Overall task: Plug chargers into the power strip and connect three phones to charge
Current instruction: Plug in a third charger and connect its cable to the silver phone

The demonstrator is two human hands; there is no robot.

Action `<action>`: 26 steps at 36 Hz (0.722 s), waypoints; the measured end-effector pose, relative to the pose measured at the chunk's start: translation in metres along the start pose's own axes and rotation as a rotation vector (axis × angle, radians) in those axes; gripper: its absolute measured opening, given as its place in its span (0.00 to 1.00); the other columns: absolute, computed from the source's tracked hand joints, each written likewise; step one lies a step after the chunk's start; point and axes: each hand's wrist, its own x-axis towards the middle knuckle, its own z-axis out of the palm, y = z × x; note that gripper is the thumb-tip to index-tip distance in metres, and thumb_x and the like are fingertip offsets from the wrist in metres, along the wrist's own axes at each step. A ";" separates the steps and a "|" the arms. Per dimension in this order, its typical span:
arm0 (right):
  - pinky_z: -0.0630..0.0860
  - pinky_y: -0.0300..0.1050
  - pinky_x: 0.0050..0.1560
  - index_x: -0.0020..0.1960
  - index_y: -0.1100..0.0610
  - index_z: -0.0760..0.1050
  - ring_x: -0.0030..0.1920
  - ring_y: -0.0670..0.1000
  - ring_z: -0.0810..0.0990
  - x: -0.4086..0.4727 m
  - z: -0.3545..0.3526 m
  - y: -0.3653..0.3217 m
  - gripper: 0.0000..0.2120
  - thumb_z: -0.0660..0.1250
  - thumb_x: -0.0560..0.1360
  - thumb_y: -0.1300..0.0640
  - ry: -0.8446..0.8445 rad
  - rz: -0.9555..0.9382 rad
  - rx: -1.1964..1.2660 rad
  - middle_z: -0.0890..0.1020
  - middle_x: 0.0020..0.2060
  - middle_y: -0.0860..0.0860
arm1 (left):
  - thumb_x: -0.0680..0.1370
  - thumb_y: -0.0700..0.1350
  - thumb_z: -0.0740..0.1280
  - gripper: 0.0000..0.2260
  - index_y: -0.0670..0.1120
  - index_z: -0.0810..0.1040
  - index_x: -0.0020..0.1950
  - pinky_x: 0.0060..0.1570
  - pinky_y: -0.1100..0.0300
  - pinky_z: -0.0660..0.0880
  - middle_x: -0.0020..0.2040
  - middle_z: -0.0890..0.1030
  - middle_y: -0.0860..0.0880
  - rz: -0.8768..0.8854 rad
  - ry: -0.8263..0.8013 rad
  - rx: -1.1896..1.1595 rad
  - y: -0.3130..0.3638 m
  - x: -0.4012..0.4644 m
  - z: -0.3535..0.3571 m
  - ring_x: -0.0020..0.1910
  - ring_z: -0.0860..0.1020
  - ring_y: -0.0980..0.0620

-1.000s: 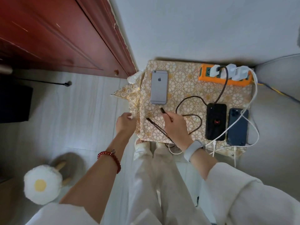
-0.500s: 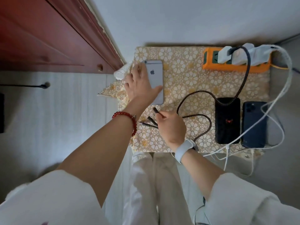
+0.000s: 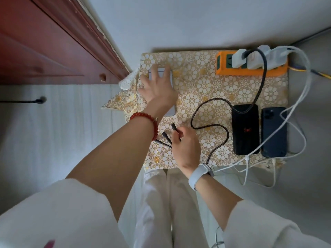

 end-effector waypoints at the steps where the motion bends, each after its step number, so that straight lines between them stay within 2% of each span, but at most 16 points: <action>1: 0.70 0.43 0.41 0.52 0.60 0.76 0.49 0.54 0.78 -0.001 -0.001 0.000 0.09 0.61 0.77 0.56 -0.011 0.001 0.016 0.80 0.48 0.54 | 0.71 0.47 0.70 0.31 0.60 0.58 0.69 0.59 0.41 0.67 0.73 0.54 0.49 -0.021 -0.008 -0.030 0.001 0.001 -0.001 0.68 0.55 0.37; 5: 0.73 0.46 0.43 0.52 0.60 0.75 0.48 0.56 0.80 -0.005 -0.008 0.000 0.09 0.60 0.77 0.57 -0.046 -0.001 0.071 0.83 0.46 0.55 | 0.67 0.49 0.73 0.35 0.60 0.58 0.69 0.57 0.40 0.67 0.71 0.54 0.47 -0.088 -0.061 -0.085 -0.003 0.002 -0.009 0.68 0.55 0.38; 7: 0.73 0.46 0.42 0.52 0.61 0.74 0.45 0.57 0.80 -0.006 -0.012 0.000 0.09 0.61 0.77 0.58 -0.031 -0.022 0.100 0.83 0.44 0.56 | 0.66 0.50 0.73 0.34 0.58 0.60 0.68 0.58 0.40 0.68 0.70 0.55 0.45 -0.143 -0.075 -0.203 -0.010 0.001 -0.012 0.67 0.55 0.38; 9: 0.70 0.42 0.38 0.51 0.62 0.75 0.41 0.55 0.79 -0.007 -0.015 -0.002 0.08 0.61 0.76 0.59 -0.013 -0.059 0.131 0.83 0.42 0.56 | 0.66 0.49 0.73 0.33 0.56 0.62 0.67 0.59 0.43 0.70 0.67 0.56 0.44 -0.223 -0.104 -0.416 -0.018 -0.003 -0.017 0.65 0.58 0.38; 11: 0.65 0.32 0.33 0.50 0.63 0.75 0.36 0.52 0.76 -0.010 -0.018 -0.003 0.07 0.62 0.76 0.61 -0.009 -0.094 0.175 0.83 0.40 0.56 | 0.65 0.48 0.72 0.35 0.55 0.61 0.68 0.57 0.50 0.73 0.65 0.58 0.44 -0.307 -0.148 -0.644 -0.025 -0.010 -0.024 0.62 0.63 0.41; 14: 0.66 0.26 0.32 0.49 0.63 0.76 0.33 0.47 0.73 -0.018 -0.024 -0.002 0.05 0.63 0.75 0.62 0.007 -0.102 0.248 0.80 0.36 0.53 | 0.66 0.46 0.71 0.36 0.55 0.59 0.70 0.50 0.55 0.73 0.62 0.63 0.45 -0.414 -0.215 -0.906 -0.035 -0.024 -0.035 0.57 0.68 0.46; 17: 0.66 0.28 0.33 0.49 0.62 0.77 0.32 0.46 0.72 -0.027 -0.030 -0.001 0.05 0.64 0.75 0.63 0.028 -0.105 0.282 0.78 0.35 0.48 | 0.70 0.44 0.68 0.32 0.55 0.57 0.70 0.35 0.60 0.67 0.61 0.66 0.44 -0.460 -0.282 -0.979 -0.043 -0.040 -0.040 0.48 0.68 0.51; 19: 0.67 0.27 0.34 0.49 0.62 0.77 0.33 0.46 0.73 -0.035 -0.034 0.000 0.05 0.64 0.75 0.64 0.039 -0.107 0.287 0.77 0.35 0.48 | 0.71 0.44 0.68 0.31 0.54 0.57 0.70 0.31 0.61 0.65 0.61 0.68 0.44 -0.497 -0.309 -1.003 -0.048 -0.049 -0.041 0.45 0.69 0.53; 22: 0.69 0.29 0.37 0.48 0.61 0.78 0.36 0.48 0.74 -0.047 -0.041 0.001 0.06 0.63 0.74 0.63 0.048 -0.116 0.313 0.78 0.37 0.48 | 0.70 0.45 0.70 0.31 0.55 0.58 0.68 0.29 0.62 0.67 0.63 0.67 0.43 -0.542 -0.322 -1.000 -0.051 -0.061 -0.042 0.47 0.70 0.50; 26: 0.72 0.41 0.40 0.48 0.61 0.78 0.38 0.50 0.75 -0.059 -0.050 -0.005 0.09 0.61 0.73 0.59 0.060 -0.151 0.331 0.77 0.37 0.48 | 0.71 0.44 0.69 0.31 0.54 0.57 0.69 0.33 0.60 0.70 0.52 0.70 0.46 -0.547 -0.349 -1.017 -0.050 -0.075 -0.038 0.46 0.72 0.50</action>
